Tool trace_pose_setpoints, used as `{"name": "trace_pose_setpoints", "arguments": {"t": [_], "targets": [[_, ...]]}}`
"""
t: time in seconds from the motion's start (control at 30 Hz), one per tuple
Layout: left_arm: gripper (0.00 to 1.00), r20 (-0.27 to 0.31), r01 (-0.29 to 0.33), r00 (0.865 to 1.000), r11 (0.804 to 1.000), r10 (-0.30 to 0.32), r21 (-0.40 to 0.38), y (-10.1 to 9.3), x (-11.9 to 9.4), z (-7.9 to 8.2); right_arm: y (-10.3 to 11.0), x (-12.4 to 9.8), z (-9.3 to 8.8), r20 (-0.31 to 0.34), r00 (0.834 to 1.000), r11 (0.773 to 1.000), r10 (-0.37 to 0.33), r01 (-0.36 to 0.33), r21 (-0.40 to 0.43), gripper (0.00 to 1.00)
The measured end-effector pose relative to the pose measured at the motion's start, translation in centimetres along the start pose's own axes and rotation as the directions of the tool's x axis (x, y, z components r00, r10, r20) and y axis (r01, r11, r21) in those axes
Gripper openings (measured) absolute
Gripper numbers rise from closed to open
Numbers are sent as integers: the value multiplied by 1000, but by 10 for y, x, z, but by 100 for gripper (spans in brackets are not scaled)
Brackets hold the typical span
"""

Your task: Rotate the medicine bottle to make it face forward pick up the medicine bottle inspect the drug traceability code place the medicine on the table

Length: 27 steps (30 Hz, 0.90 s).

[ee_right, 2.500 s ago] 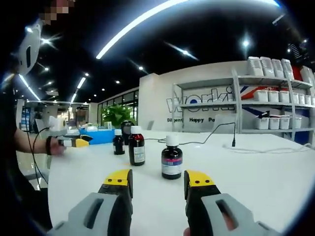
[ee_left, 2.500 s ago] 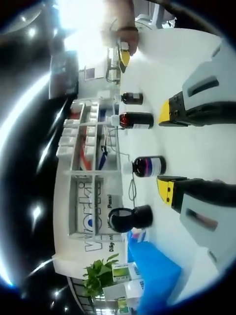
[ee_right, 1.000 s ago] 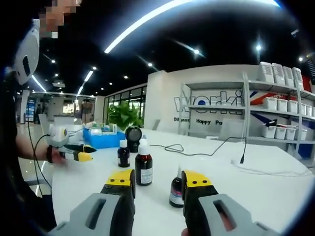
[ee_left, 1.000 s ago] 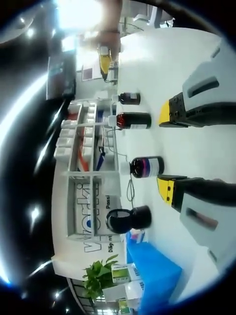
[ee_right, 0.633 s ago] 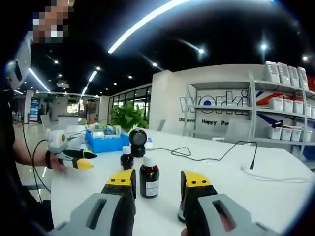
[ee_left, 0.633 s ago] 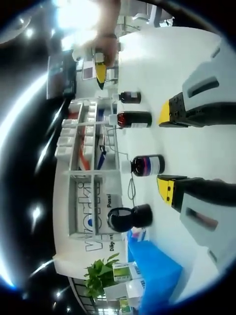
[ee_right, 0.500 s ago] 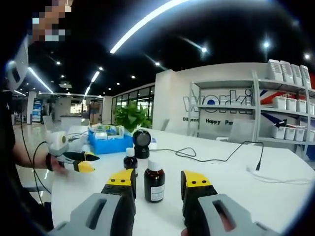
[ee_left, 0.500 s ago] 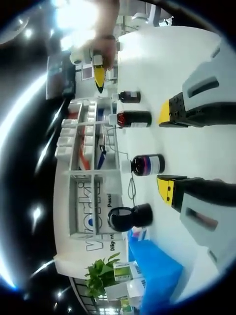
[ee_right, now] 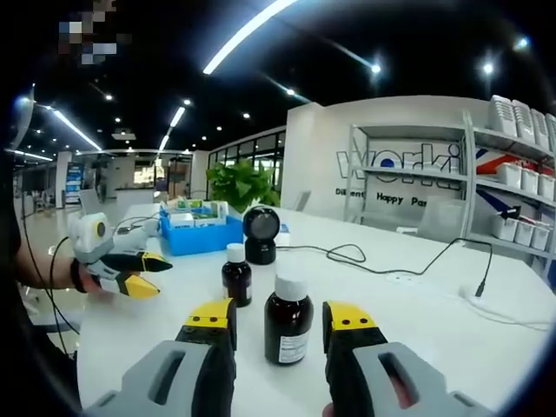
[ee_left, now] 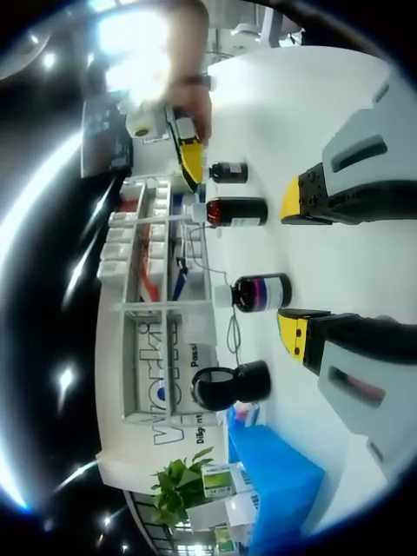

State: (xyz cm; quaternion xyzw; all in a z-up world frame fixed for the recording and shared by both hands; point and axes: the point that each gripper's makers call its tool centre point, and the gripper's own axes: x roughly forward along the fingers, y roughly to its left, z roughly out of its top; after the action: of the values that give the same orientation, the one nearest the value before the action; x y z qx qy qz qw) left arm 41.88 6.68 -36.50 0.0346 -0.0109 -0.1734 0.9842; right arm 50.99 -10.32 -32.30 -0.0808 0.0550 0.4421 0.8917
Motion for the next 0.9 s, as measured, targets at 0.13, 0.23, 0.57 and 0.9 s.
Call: {"name": "trace_pose_setpoints", "arguments": {"t": [0.13,0.23,0.57,0.9], "targets": [[30,5,8,1000,1000,-8,-9,0,0,0,0,11,-1,-6,1000,1000,-2,2,24,35],[30,4,11,1000,1000,-11,-9,0,1,0,3,19,-4,-17,1000,1000,1,-1,8,35],[30,9,1,1000,1000,-1,-16,3,0,0,-3,33,-12,-29,999,999,-17,18,29,35],[30,5,5,1000,1000,-5,-18,2,0,-1,-12,44,-26,-38,999,998,-27,29,62,34]]}}
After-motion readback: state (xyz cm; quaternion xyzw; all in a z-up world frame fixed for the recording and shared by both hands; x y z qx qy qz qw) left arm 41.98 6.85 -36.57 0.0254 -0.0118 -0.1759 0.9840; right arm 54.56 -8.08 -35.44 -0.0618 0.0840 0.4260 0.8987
